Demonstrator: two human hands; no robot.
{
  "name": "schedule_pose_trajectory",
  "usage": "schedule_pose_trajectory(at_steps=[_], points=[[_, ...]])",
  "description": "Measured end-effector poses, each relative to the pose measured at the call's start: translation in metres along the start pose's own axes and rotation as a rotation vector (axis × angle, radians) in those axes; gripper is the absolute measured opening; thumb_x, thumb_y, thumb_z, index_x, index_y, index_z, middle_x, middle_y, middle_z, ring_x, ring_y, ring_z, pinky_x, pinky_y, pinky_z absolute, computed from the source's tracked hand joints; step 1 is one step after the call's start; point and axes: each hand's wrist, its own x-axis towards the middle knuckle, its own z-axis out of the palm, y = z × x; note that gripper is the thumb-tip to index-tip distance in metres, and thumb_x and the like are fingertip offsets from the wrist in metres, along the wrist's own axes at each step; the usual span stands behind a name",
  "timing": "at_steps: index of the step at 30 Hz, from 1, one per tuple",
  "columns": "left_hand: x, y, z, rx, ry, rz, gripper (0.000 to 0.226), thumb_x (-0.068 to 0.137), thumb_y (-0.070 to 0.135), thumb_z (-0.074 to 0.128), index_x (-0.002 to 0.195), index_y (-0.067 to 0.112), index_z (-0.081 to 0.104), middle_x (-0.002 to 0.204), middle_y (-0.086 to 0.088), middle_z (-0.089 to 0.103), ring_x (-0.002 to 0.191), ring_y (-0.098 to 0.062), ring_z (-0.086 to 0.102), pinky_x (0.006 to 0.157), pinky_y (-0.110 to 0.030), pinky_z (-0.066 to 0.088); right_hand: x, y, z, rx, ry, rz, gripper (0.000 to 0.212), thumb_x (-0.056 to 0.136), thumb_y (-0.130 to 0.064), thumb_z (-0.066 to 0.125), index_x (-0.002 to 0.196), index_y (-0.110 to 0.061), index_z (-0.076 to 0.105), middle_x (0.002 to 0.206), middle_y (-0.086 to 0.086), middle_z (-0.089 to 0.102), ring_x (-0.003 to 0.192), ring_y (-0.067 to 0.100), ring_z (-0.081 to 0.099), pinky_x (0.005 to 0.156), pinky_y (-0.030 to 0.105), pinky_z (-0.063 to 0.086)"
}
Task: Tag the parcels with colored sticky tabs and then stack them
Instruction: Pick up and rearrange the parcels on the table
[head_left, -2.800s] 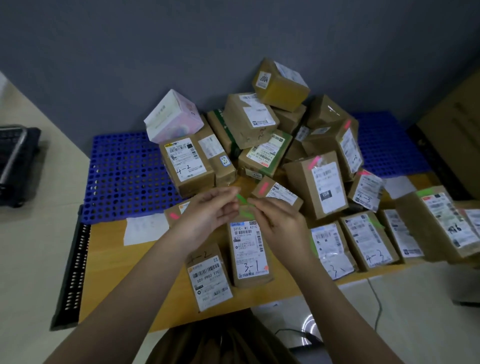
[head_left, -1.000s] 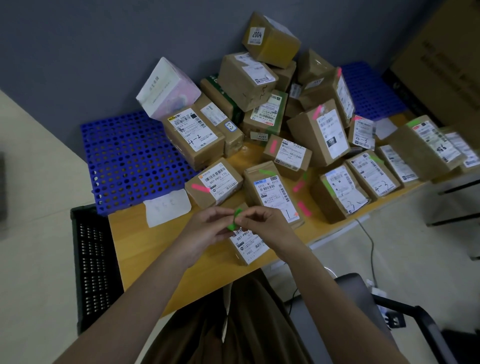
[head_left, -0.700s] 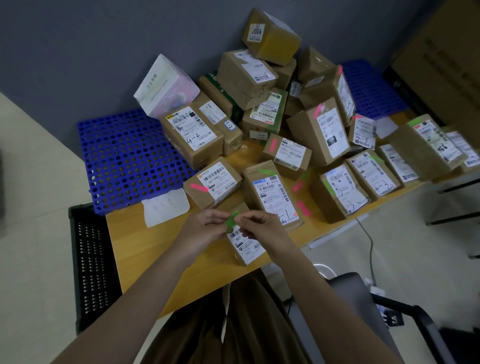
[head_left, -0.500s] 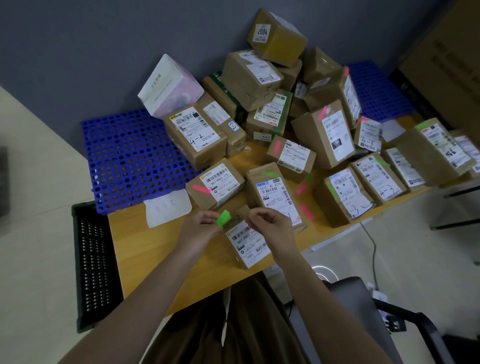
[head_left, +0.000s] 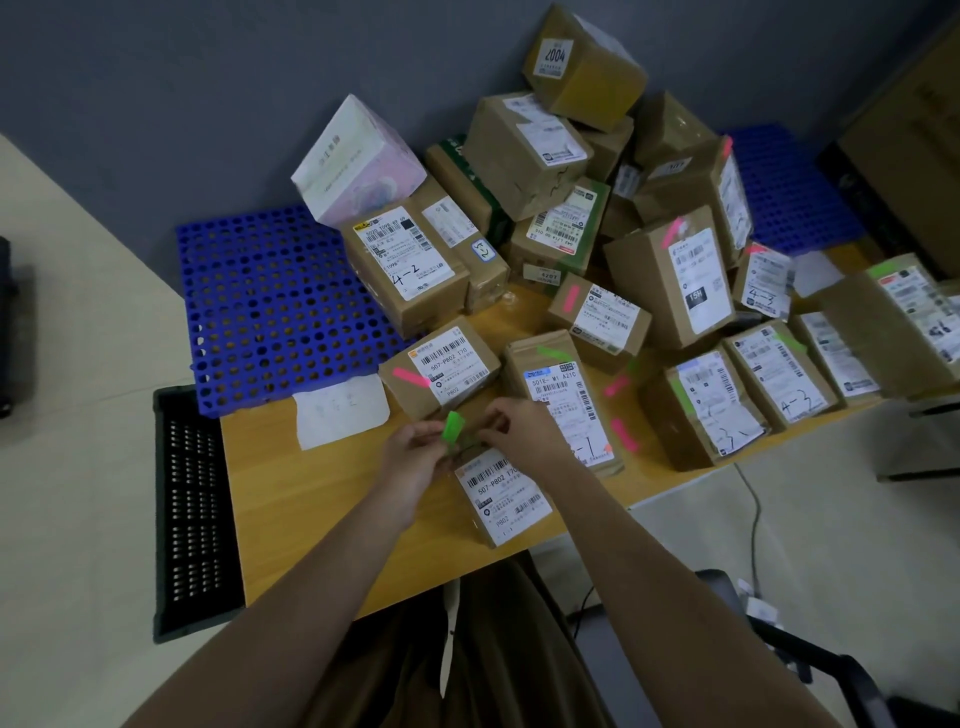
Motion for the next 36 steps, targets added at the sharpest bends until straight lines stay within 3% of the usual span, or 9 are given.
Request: schedule_pose_trajectory(at_steps=[7, 11, 15, 19, 23, 25, 28, 31, 36], points=[[0.002, -0.002, 0.004, -0.055, 0.034, 0.001, 0.015, 0.087, -0.004, 0.060, 0.094, 0.010, 0.060, 0.108, -0.018, 0.062, 0.095, -0.025, 0.063, 0.077, -0.027, 0.054, 0.007, -0.004, 0.002, -0.068, -0.038, 0.078, 0.026, 0.083, -0.023, 0.070, 0.099, -0.008, 0.057, 0.085, 0.006, 0.059, 0.082, 0.022, 0.056, 0.070, 0.027, 0.039], [0.000, -0.002, 0.007, -0.063, 0.011, 0.033, 0.014, 0.087, 0.001, 0.063, 0.091, 0.013, 0.058, 0.107, -0.016, 0.060, 0.100, -0.024, 0.062, 0.072, -0.023, 0.053, 0.011, -0.002, 0.002, -0.109, -0.051, 0.128, 0.042, 0.082, -0.029, 0.072, 0.110, -0.009, 0.047, 0.105, 0.014, 0.063, 0.099, 0.030, 0.060, 0.083, 0.039, 0.049], [0.000, 0.001, 0.010, 0.083, 0.026, 0.096, 0.013, 0.089, 0.011, 0.064, 0.098, 0.013, 0.056, 0.099, -0.003, 0.056, 0.095, -0.017, 0.059, 0.071, -0.022, 0.053, 0.012, -0.005, 0.001, -0.147, -0.017, 0.186, 0.058, 0.080, -0.034, 0.075, 0.121, -0.009, 0.044, 0.112, 0.014, 0.057, 0.104, 0.030, 0.057, 0.083, 0.037, 0.046], [0.000, 0.005, 0.010, 0.256, 0.012, 0.156, 0.020, 0.091, 0.017, 0.062, 0.108, 0.018, 0.052, 0.091, 0.009, 0.053, 0.083, -0.006, 0.053, 0.057, -0.014, 0.043, 0.012, -0.003, -0.002, -0.103, -0.013, 0.211, 0.041, 0.080, -0.024, 0.075, 0.114, -0.009, 0.056, 0.110, 0.009, 0.063, 0.102, 0.026, 0.059, 0.082, 0.031, 0.045], [-0.002, 0.010, 0.008, 0.287, -0.024, 0.134, 0.025, 0.091, 0.013, 0.061, 0.114, 0.015, 0.053, 0.097, 0.002, 0.056, 0.084, -0.011, 0.057, 0.066, -0.022, 0.051, 0.011, 0.001, -0.012, -0.109, -0.036, 0.197, 0.024, 0.087, -0.008, 0.064, 0.111, -0.010, 0.064, 0.110, 0.009, 0.067, 0.103, 0.025, 0.061, 0.089, 0.037, 0.051], [-0.004, 0.015, 0.007, 0.279, -0.059, 0.123, 0.026, 0.091, 0.007, 0.058, 0.115, 0.015, 0.053, 0.095, 0.001, 0.055, 0.081, -0.012, 0.058, 0.072, -0.028, 0.053, 0.001, -0.002, -0.013, -0.153, 0.053, 0.123, 0.021, 0.092, -0.007, 0.054, 0.109, -0.008, 0.064, 0.103, 0.011, 0.067, 0.096, 0.027, 0.062, 0.084, 0.037, 0.051], [-0.006, 0.024, 0.007, 0.294, -0.108, 0.144, 0.033, 0.089, 0.003, 0.058, 0.120, 0.014, 0.054, 0.101, -0.003, 0.058, 0.091, -0.016, 0.061, 0.083, -0.035, 0.055, -0.022, -0.007, -0.008, 0.060, 0.234, 0.031, 0.017, 0.093, -0.017, 0.058, 0.097, -0.003, 0.066, 0.084, 0.010, 0.068, 0.076, 0.023, 0.061, 0.072, 0.033, 0.050], [-0.016, 0.031, 0.017, 0.315, -0.201, 0.184, 0.030, 0.088, 0.004, 0.059, 0.114, 0.017, 0.055, 0.101, -0.002, 0.062, 0.090, -0.014, 0.062, 0.076, -0.026, 0.053, -0.041, -0.008, -0.005, 0.405, 0.235, 0.091, 0.011, 0.091, -0.023, 0.064, 0.094, -0.013, 0.070, 0.075, -0.010, 0.063, 0.068, 0.004, 0.058, 0.067, 0.020, 0.048], [-0.025, 0.039, 0.050, 0.316, -0.363, 0.148, 0.020, 0.087, 0.012, 0.065, 0.099, 0.028, 0.060, 0.107, 0.001, 0.066, 0.100, -0.016, 0.064, 0.091, -0.035, 0.053, -0.062, 0.012, -0.022, 0.793, 0.403, 0.261, 0.007, 0.087, -0.018, 0.068, 0.084, -0.024, 0.070, 0.081, -0.006, 0.071, 0.080, 0.011, 0.067, 0.077, 0.029, 0.055]])
